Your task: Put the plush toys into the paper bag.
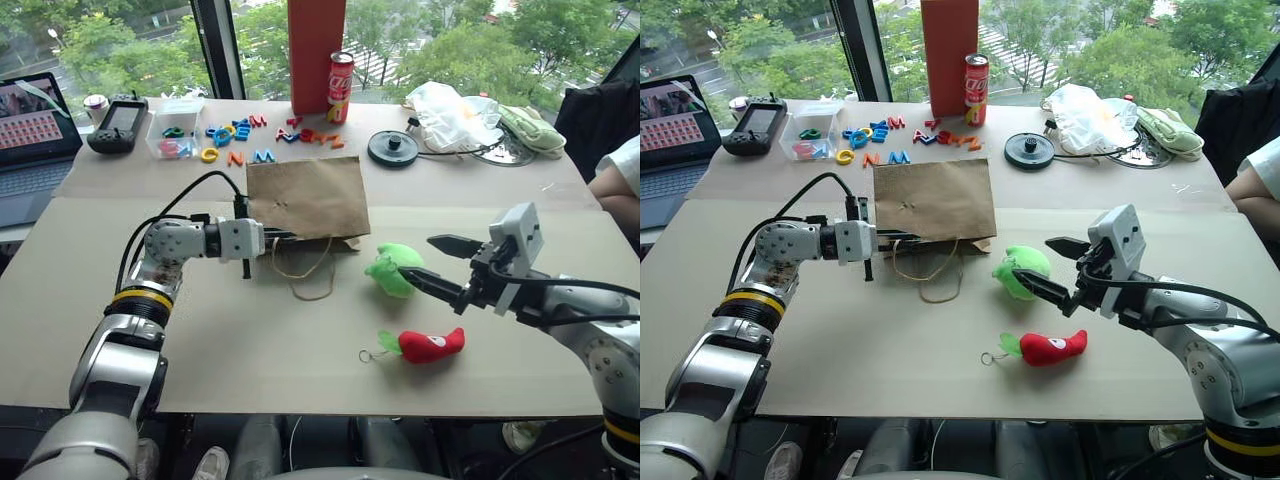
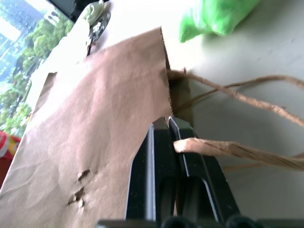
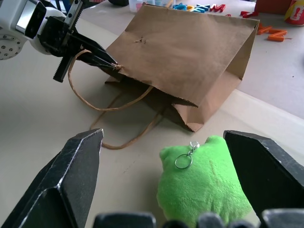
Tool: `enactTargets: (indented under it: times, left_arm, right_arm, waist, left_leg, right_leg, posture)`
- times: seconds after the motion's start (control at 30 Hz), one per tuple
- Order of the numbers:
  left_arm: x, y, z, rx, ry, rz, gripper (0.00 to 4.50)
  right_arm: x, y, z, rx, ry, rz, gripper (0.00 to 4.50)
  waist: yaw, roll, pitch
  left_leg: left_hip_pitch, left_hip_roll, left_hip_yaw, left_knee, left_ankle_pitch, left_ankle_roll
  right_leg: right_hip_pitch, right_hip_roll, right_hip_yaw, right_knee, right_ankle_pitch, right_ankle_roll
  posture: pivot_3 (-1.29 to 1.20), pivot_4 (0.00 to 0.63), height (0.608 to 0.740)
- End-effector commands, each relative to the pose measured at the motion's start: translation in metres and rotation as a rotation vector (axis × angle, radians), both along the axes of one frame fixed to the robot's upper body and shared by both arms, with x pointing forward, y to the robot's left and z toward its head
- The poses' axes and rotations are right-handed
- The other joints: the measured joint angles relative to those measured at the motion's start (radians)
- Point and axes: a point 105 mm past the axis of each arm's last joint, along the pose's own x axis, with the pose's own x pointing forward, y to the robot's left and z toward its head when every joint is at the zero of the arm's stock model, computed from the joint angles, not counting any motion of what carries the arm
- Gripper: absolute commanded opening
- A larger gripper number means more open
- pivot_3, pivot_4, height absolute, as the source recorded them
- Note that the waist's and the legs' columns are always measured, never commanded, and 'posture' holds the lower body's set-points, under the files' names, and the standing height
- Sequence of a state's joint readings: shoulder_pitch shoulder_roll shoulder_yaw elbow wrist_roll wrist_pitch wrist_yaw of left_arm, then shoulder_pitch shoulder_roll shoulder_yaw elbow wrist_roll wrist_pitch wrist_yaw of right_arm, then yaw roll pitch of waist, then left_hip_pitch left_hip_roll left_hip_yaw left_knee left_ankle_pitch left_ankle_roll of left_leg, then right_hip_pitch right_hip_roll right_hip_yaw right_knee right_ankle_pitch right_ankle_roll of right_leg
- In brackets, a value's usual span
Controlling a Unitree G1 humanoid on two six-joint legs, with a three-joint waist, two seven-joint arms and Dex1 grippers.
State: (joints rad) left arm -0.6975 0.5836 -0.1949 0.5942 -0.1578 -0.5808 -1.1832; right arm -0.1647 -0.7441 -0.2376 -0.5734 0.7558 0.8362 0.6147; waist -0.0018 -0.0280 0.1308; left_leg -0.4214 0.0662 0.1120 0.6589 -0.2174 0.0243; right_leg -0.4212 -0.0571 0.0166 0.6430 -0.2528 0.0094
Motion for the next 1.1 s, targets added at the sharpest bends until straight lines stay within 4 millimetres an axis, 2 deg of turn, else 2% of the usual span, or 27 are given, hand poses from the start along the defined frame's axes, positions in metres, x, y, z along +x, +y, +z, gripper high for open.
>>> enactTargets:
  times: [0.03,0.17,0.3,0.4,0.5,0.63,0.77,0.9,1.0,1.1]
  left_arm:
    - [-0.019,0.003,0.061,-0.193,0.069,-0.010,0.11]
    - [-0.015,0.005,0.088,-0.313,0.127,0.044,0.11]
    - [-0.012,0.005,0.088,-0.330,0.154,0.077,0.11]
    - [-0.013,0.003,0.085,-0.333,0.173,0.081,0.01]
    - [-0.015,0.001,0.081,-0.325,0.182,0.079,0.01]
    - [-0.015,0.001,0.080,-0.312,0.186,0.079,0.01]
    - [-0.016,-0.002,0.073,-0.263,0.180,0.059,0.01]
    - [-0.022,-0.015,0.070,-0.263,0.201,0.006,0.01]
    - [-0.026,-0.028,0.068,-0.281,0.215,-0.030,0.01]
    - [-0.026,-0.032,0.068,-0.289,0.219,-0.038,0.01]
  right_arm:
    - [-0.002,0.007,0.004,-0.016,-0.038,0.017,4.50]
    - [-0.001,0.020,0.001,-0.017,-0.031,0.052,4.50]
    - [0.004,0.041,-0.005,-0.018,-0.024,0.084,4.50]
    - [0.018,0.053,-0.007,-0.007,-0.026,0.044,3.75]
    - [0.027,0.063,-0.010,0.002,-0.015,0.009,2.79]
    - [0.036,0.067,-0.009,0.014,-0.011,-0.037,1.39]
    - [0.047,0.060,-0.005,-0.003,-0.026,-0.100,0.06]
    - [0.046,0.055,-0.002,-0.021,-0.033,-0.104,0.06]
    - [0.043,0.048,-0.010,-0.060,-0.005,-0.107,0.06]
    - [0.041,0.045,-0.014,-0.073,0.015,-0.113,0.06]
  waist:
    - [-0.007,0.000,0.000]
    - [-0.003,0.000,0.000]
    - [-0.006,0.001,0.000]
    - [-0.011,0.001,0.000]
    - [-0.011,0.001,0.000]
    - [-0.006,0.001,0.000]
    - [-0.004,0.001,0.000]
    - [-0.003,0.001,0.000]
    - [0.000,0.001,0.000]
    - [-0.001,0.001,0.000]
  left_leg:
    - [0.000,0.001,-0.001,0.000,0.000,0.000]
    - [0.002,0.000,-0.003,0.001,0.000,0.000]
    - [0.014,-0.001,-0.001,0.001,0.000,0.000]
    - [0.014,0.000,-0.001,0.000,0.000,0.000]
    - [0.013,0.000,-0.001,0.000,0.000,0.000]
    - [0.011,-0.001,0.000,0.000,0.000,0.000]
    - [0.011,-0.001,0.000,0.000,0.000,0.000]
    - [0.011,-0.001,0.000,0.000,0.000,0.000]
    - [0.010,-0.001,0.000,0.000,0.000,0.000]
    - [0.010,-0.001,0.000,0.000,0.000,0.001]
  right_leg:
    - [0.000,0.001,0.001,0.000,0.000,0.000]
    - [0.003,0.001,0.000,0.002,0.000,0.000]
    - [0.014,0.001,0.000,-0.001,-0.001,0.001]
    - [0.015,0.001,0.000,-0.001,-0.001,0.000]
    - [0.014,0.001,0.000,-0.001,-0.001,0.000]
    - [0.013,0.000,0.000,-0.002,-0.001,0.000]
    - [0.013,0.000,0.000,-0.002,-0.001,0.000]
    - [0.013,0.000,0.000,-0.002,-0.001,0.000]
    - [0.013,0.000,0.000,-0.003,-0.001,0.000]
    - [0.013,0.000,0.000,-0.003,-0.001,0.000]
  posture:
    - [0.00,0.150,0.739]
    - [0.00,0.150,0.739]
    - [0.00,0.150,0.739]
    - [0.00,0.150,0.739]
    - [0.00,0.150,0.739]
    - [0.00,0.150,0.739]
    - [0.00,0.150,0.739]
    - [0.00,0.150,0.739]
    - [0.00,0.150,0.739]
    - [0.00,0.150,0.739]
